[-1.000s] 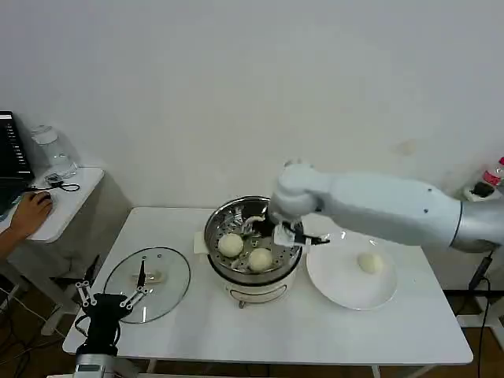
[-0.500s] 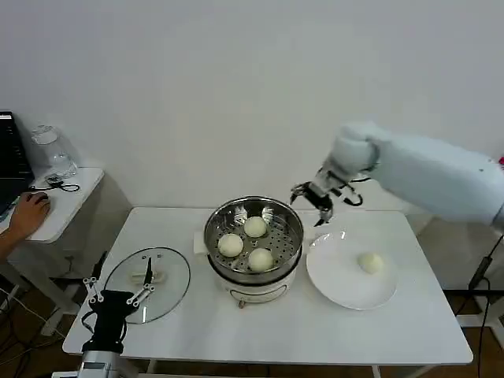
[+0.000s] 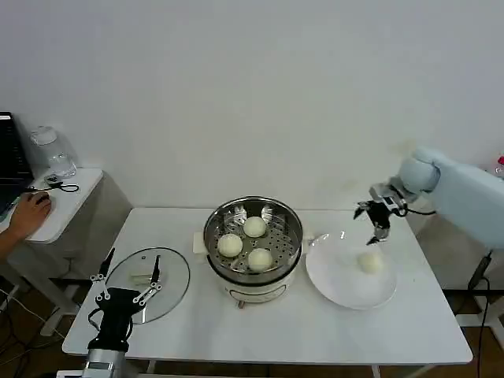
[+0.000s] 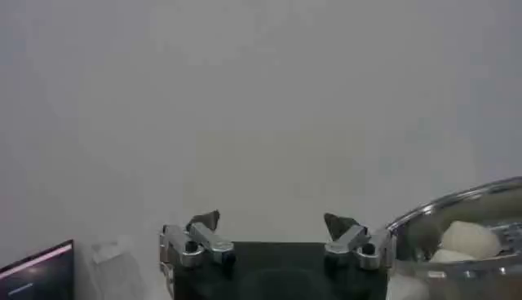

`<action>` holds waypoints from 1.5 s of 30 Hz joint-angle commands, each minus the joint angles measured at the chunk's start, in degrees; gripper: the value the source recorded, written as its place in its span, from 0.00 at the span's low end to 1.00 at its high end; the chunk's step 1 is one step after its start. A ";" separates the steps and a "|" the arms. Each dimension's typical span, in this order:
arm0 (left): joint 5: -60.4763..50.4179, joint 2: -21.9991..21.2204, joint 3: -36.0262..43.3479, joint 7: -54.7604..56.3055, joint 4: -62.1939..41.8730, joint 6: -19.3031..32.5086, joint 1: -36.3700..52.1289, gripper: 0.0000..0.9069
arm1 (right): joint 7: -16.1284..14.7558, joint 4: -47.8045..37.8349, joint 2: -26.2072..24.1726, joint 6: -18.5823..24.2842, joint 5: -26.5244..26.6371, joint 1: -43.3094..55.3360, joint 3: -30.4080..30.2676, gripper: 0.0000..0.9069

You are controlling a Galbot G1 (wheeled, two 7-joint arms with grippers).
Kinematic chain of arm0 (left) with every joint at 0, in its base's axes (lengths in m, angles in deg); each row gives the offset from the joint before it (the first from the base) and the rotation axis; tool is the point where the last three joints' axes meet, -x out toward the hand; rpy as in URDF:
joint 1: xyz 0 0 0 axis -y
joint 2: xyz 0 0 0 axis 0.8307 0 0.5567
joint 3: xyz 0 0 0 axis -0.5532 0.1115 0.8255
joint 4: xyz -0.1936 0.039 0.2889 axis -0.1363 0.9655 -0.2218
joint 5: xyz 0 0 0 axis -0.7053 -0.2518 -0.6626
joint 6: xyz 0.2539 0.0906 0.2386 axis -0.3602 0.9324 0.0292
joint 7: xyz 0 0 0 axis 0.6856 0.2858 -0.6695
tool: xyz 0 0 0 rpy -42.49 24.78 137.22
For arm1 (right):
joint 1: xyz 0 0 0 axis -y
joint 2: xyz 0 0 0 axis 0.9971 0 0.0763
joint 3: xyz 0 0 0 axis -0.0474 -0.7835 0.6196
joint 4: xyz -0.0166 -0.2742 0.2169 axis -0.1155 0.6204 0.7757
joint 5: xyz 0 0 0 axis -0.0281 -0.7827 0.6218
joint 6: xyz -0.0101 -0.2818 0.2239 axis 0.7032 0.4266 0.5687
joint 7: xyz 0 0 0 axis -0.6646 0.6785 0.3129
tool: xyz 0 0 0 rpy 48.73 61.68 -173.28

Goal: Take steamed baozi put them in steamer then cover it.

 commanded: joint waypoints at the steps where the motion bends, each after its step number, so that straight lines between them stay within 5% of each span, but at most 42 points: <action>1: 0.11 0.29 -0.20 -0.10 0.08 0.26 -0.05 1.00 | 0.30 -8.60 -0.79 -1.32 -2.77 -8.26 3.81 1.00; 34: 0.26 0.04 -2.27 -0.09 0.24 0.73 -1.33 1.00 | 2.75 -21.63 10.98 -0.28 -6.40 -13.11 6.67 1.00; 45: 0.14 -0.32 -2.28 -0.09 0.49 0.94 -1.71 1.00 | 2.90 -22.34 11.57 0.00 -5.14 -12.96 6.70 0.74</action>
